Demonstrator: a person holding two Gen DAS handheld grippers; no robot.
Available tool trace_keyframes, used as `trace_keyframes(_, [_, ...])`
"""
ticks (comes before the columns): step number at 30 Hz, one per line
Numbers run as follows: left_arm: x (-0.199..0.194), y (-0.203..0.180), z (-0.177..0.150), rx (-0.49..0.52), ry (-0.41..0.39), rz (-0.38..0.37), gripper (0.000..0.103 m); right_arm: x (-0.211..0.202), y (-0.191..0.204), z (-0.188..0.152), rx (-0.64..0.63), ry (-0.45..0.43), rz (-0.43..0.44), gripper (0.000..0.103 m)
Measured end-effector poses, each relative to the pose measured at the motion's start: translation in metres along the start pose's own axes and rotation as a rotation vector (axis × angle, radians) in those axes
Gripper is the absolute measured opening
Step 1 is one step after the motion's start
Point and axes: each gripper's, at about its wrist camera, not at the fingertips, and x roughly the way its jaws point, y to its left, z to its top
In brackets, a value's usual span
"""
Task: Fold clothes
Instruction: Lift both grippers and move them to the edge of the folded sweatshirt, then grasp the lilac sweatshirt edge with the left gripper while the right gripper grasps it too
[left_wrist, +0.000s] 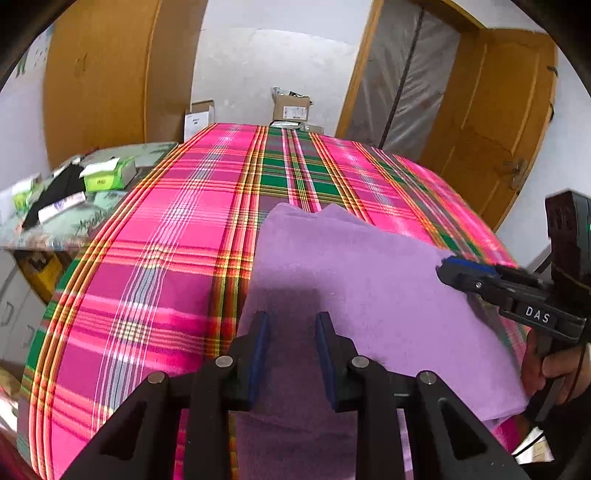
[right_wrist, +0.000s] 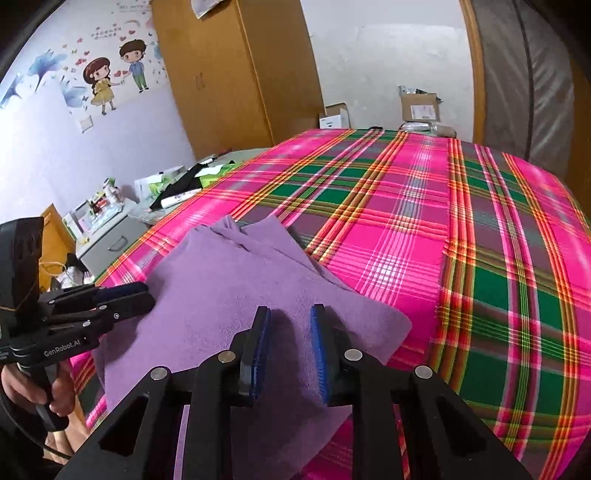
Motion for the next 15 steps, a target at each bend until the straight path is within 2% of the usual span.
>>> trace_keyframes(5, [-0.016, 0.006, -0.008, -0.023, -0.021, 0.008, 0.027, -0.025, 0.002, -0.012, 0.018, -0.027, 0.025, 0.024])
trace_keyframes(10, [-0.01, 0.007, -0.015, -0.017, -0.008, 0.01, 0.027, -0.032, 0.007, -0.037, -0.012, 0.005, 0.021, 0.025])
trace_keyframes(15, [-0.02, 0.003, -0.011, -0.012, -0.014, 0.018, 0.027, -0.045, 0.001, -0.034, 0.029, 0.001, 0.025, 0.025])
